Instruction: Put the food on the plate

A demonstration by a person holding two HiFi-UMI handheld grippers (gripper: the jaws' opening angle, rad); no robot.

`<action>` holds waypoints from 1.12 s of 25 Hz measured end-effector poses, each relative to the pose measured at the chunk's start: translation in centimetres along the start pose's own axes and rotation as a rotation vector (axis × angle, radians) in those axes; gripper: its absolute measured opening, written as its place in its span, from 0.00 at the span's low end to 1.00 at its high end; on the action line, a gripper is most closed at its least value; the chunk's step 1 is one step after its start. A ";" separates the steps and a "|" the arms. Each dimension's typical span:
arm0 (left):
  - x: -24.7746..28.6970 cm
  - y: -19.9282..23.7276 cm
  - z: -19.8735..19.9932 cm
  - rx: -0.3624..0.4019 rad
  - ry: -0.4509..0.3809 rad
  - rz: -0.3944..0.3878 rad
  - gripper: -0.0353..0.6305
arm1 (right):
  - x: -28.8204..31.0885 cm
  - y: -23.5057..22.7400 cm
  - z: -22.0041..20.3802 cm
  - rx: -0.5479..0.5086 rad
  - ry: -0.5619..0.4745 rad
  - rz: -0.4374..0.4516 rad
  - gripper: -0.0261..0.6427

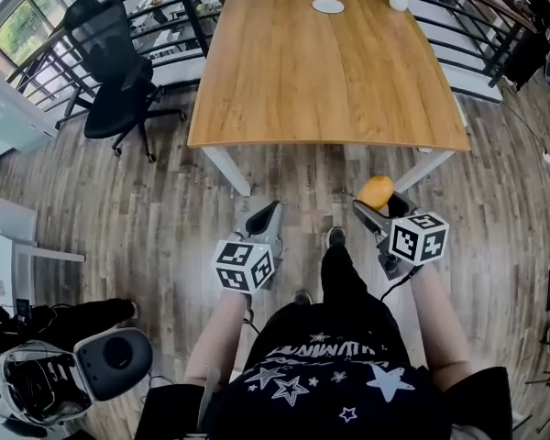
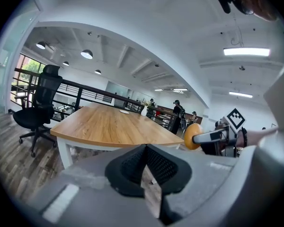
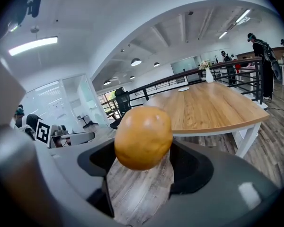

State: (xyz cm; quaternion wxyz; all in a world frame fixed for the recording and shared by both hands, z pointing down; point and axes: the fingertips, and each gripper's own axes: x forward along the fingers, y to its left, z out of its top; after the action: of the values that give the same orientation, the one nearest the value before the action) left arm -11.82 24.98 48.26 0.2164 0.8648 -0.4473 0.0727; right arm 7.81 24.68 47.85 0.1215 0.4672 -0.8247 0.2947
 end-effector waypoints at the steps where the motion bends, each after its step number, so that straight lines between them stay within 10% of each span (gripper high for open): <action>1: 0.6 0.6 0.3 0.004 0.006 0.002 0.06 | 1.0 -0.3 0.5 0.000 0.003 0.004 0.58; 28: 26.5 9.3 10.7 0.019 -0.009 0.142 0.06 | 19.0 -21.3 17.8 -0.001 0.025 0.105 0.58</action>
State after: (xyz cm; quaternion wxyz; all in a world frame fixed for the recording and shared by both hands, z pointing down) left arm -4.44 -4.10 50.00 0.2006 0.8331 -0.5078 0.0882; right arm 16.96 -7.60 50.64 0.1164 0.4193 -0.8466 0.3064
